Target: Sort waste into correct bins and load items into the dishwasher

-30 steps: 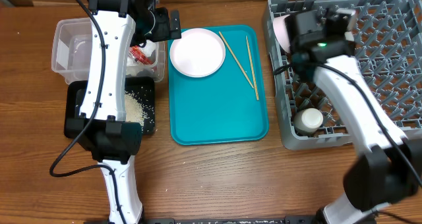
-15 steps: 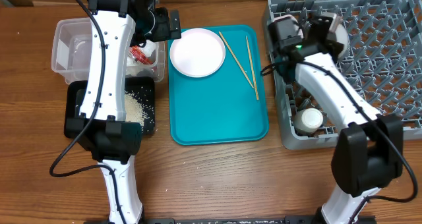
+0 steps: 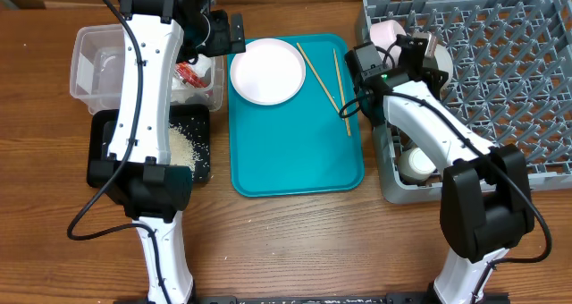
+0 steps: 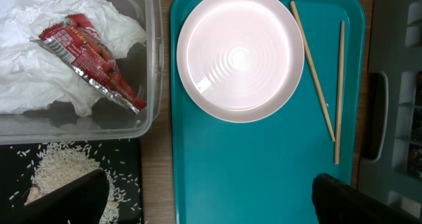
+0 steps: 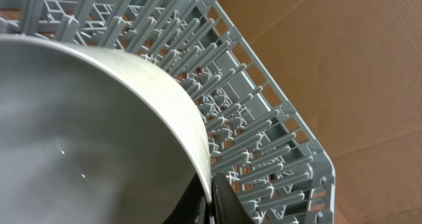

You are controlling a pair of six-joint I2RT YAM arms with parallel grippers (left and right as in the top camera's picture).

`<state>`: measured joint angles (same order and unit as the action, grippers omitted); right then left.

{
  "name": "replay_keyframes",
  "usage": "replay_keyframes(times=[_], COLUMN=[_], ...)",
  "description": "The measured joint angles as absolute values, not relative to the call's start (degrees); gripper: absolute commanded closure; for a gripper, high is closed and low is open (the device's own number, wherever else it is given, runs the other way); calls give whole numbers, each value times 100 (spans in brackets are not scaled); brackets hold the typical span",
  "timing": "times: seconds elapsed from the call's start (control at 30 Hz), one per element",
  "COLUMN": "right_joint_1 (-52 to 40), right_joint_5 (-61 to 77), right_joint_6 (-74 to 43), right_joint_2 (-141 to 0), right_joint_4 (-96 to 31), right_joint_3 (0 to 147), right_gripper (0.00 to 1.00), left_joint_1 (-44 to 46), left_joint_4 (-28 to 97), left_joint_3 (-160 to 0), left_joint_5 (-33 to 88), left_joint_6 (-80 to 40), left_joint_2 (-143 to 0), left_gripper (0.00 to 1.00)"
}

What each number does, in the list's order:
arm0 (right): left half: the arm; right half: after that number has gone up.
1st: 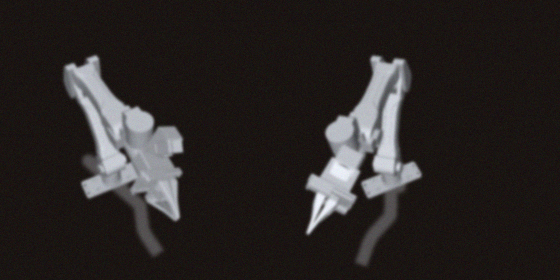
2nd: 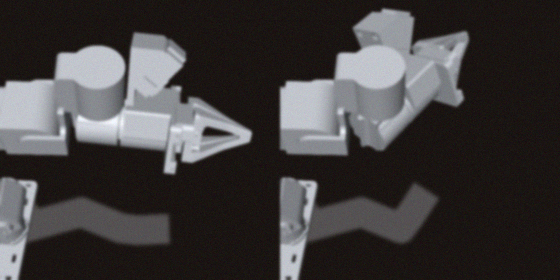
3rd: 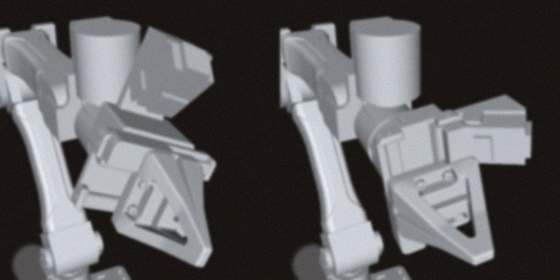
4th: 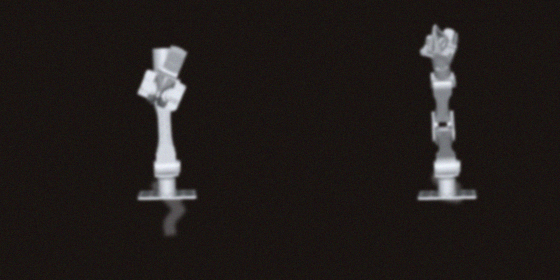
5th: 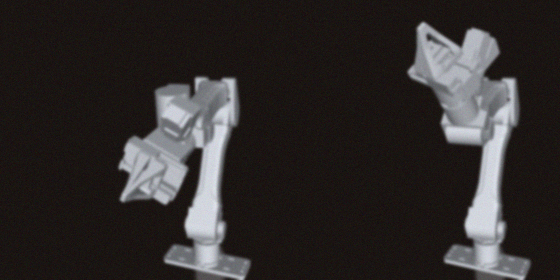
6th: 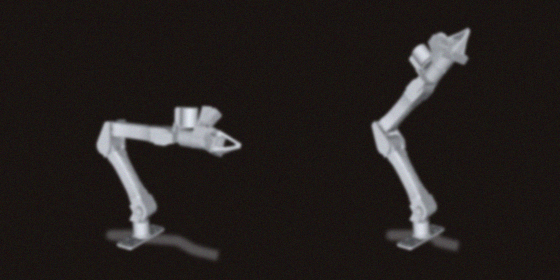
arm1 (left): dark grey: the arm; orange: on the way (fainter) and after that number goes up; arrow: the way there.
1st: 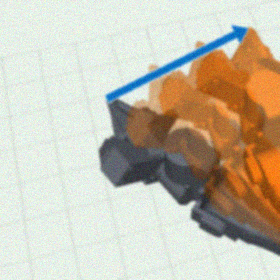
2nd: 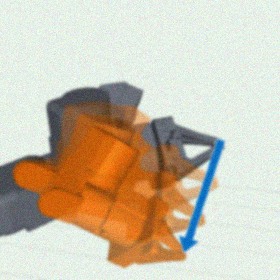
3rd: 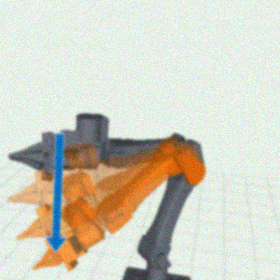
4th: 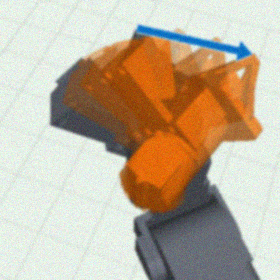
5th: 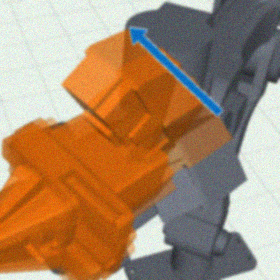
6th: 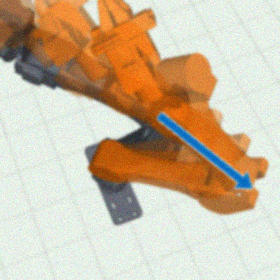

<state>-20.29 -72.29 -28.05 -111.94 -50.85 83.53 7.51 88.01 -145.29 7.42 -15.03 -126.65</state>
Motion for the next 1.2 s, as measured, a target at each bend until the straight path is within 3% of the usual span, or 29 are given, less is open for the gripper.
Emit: replay_keyframes(times=[0.43,0.5,0.53,0.63,0.7,0.83,1.07,1.13,1.2], right_joint_1=[-2257,-2311,-2359,-2567,-2722,-3011,-2993,-2993,-2993], right_joint_5=[-7542,-7544,-7533,-7478,-7380,-6875,-4530,-3798,-2995], right_joint_6=[-2849,-2869,-2864,-2818,-2816,-2716,-2152,-2084,-2130], right_joint_2=[-11194,-11194,-11194,-11194,-11194,-11159,-10949,-10871,-10812], right_joint_4=[-5389,-5474,-5542,-5660,-5704,-5795,-5627,-5245,-4799], right_joint_3=[8134,8134,8125,8077,8077,8110,9019,9218,9286], right_gripper=[95,81,66,51,36,27,19,32,34], left_joint_1=[751,751,751,751,751,751,751,751,751], left_joint_4=[8801,8801,8801,8801,8801,8801,8801,8801,8803], left_joint_3=[-14529,-14529,-14529,-14529,-14529,-14529,-14529,-14529,-14529], left_joint_5=[742,742,742,742,742,742,742,740,742], left_joint_6=[-1503,-1503,-1503,-1503,-1503,-1503,-1503,-1503,-1503], left_joint_2=[-12665,-12665,-12665,-12665,-12665,-12665,-12665,-12665,-12665], left_gripper=[0,0,0,0,0,0,0,0,0])
